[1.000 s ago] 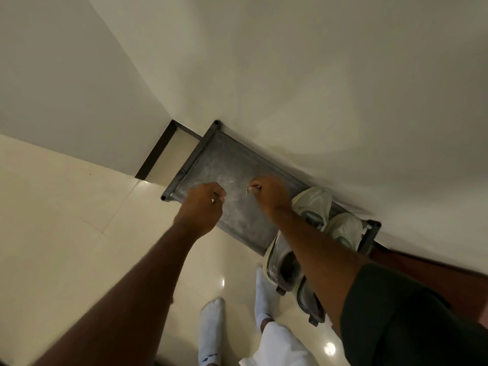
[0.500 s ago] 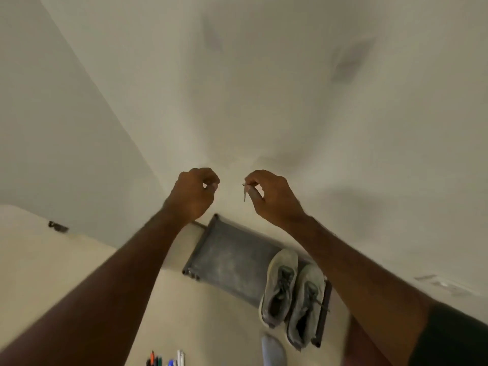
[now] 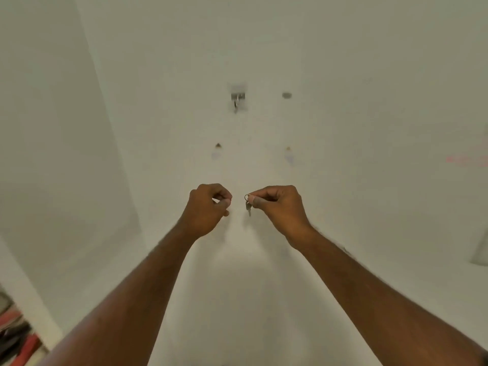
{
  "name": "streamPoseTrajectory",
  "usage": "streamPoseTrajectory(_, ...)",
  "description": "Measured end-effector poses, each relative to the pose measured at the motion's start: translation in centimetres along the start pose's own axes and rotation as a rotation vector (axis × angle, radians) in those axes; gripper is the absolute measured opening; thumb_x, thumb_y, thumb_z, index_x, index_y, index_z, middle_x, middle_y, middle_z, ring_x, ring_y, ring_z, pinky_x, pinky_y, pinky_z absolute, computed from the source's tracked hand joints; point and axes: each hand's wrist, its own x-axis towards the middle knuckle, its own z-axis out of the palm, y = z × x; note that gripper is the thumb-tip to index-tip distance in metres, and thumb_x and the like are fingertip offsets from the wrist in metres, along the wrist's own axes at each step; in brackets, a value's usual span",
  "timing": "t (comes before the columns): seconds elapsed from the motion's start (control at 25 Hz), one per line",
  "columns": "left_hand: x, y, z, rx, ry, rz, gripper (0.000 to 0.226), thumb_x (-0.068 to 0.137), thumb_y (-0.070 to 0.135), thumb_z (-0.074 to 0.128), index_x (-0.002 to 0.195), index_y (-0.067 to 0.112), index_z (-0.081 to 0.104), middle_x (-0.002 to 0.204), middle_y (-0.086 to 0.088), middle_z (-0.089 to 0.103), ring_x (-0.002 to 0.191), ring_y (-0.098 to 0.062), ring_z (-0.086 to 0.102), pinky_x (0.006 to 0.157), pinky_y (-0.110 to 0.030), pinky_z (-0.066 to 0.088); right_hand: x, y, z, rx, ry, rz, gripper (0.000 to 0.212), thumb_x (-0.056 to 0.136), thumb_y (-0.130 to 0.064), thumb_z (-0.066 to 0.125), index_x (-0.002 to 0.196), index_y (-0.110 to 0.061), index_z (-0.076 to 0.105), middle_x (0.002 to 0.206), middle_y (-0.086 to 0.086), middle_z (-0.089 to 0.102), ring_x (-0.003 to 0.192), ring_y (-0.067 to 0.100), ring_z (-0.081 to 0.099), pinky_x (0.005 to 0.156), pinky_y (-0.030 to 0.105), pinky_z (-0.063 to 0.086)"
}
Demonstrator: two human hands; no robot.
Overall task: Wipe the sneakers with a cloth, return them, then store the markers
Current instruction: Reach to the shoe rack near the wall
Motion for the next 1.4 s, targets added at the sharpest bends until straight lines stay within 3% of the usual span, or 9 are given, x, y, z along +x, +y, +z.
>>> streamPoseTrajectory(0.12, 2.0, 4.1, -2.2, -0.027, 0.08, 0.044, 0.008, 0.091, 0.009, 0.064, 0.087, 0.008, 0.071, 0.088, -0.002, 0.071, 0.066, -0.017, 0.074, 0.051, -0.012, 0.045, 2.4, -5.2, -1.4, 0.039, 0.063, -0.033, 0.005, 0.084, -0.026, 0.08, 0.082, -0.021, 0.082, 0.081, -0.007, 0.078, 0.081, 0.008, 0.073, 0.07, 0.023, 0.05)
streamPoseTrajectory(0.32, 4.1, 7.4, -4.6, 0.039, 0.152, 0.082, 0.009, 0.091, 0.006, 0.064, 0.086, 0.002, 0.07, 0.09, -0.007, 0.071, 0.071, -0.021, 0.073, 0.046, -0.01, 0.045, 5.9, -11.0, -1.5, 0.018, 0.113, -0.084, 0.003, 0.083, -0.024, 0.081, 0.083, -0.02, 0.081, 0.079, -0.008, 0.077, 0.078, 0.007, 0.073, 0.066, 0.019, 0.05)
streamPoseTrajectory(0.52, 6.6, 8.4, -6.4, 0.11, 0.185, 0.1, 0.01, 0.09, 0.008, 0.065, 0.082, 0.007, 0.071, 0.087, -0.007, 0.072, 0.06, -0.017, 0.071, 0.06, -0.019, 0.057, 10.4, -13.9, -0.5, -0.003, 0.171, -0.075, 0.004, 0.081, -0.011, 0.08, 0.085, -0.011, 0.081, 0.078, 0.002, 0.077, 0.064, 0.011, 0.073, 0.059, 0.022, 0.055)
streamPoseTrajectory(0.64, 7.5, 8.9, -6.5, 0.114, 0.175, 0.119, 0.011, 0.09, 0.009, 0.066, 0.08, 0.009, 0.07, 0.086, -0.007, 0.072, 0.056, -0.016, 0.071, 0.063, -0.025, 0.058, 12.5, -14.2, -0.4, -0.011, 0.224, -0.047, 0.002, 0.082, -0.009, 0.079, 0.081, -0.01, 0.08, 0.07, 0.007, 0.075, 0.06, 0.014, 0.069, 0.068, 0.035, 0.064)
streamPoseTrajectory(0.84, 8.6, 9.0, -7.1, 0.116, 0.187, 0.143, 0.012, 0.089, 0.008, 0.066, 0.078, 0.011, 0.069, 0.083, -0.004, 0.072, 0.054, -0.014, 0.07, 0.066, -0.031, 0.059, 14.8, -13.6, 0.0, -0.04, 0.243, -0.021, 0.01, 0.082, -0.007, 0.078, 0.075, -0.013, 0.078, 0.065, 0.008, 0.074, 0.057, 0.017, 0.069, 0.07, 0.044, 0.064)
streamPoseTrajectory(1.0, 8.6, 8.4, -7.4, 0.139, 0.175, 0.141, 0.01, 0.089, 0.007, 0.065, 0.08, 0.009, 0.07, 0.085, -0.004, 0.072, 0.057, -0.016, 0.07, 0.059, -0.018, 0.053, 15.2, -13.2, 1.0, -0.061, 0.23, -0.041, 0.008, 0.081, -0.006, 0.08, 0.077, -0.012, 0.078, 0.066, 0.008, 0.074, 0.056, 0.016, 0.069, 0.069, 0.042, 0.064)
streamPoseTrajectory(1.4, 8.6, 7.9, -8.1, 0.145, 0.152, 0.141, 0.008, 0.089, 0.006, 0.066, 0.081, 0.007, 0.069, 0.087, -0.004, 0.072, 0.057, -0.017, 0.071, 0.061, -0.02, 0.053, 15.2, -11.8, 1.0, -0.124, 0.276, -0.048, 0.013, 0.078, -0.003, 0.081, 0.069, -0.009, 0.074, 0.064, 0.007, 0.073, 0.057, 0.021, 0.073, 0.064, 0.042, 0.064)
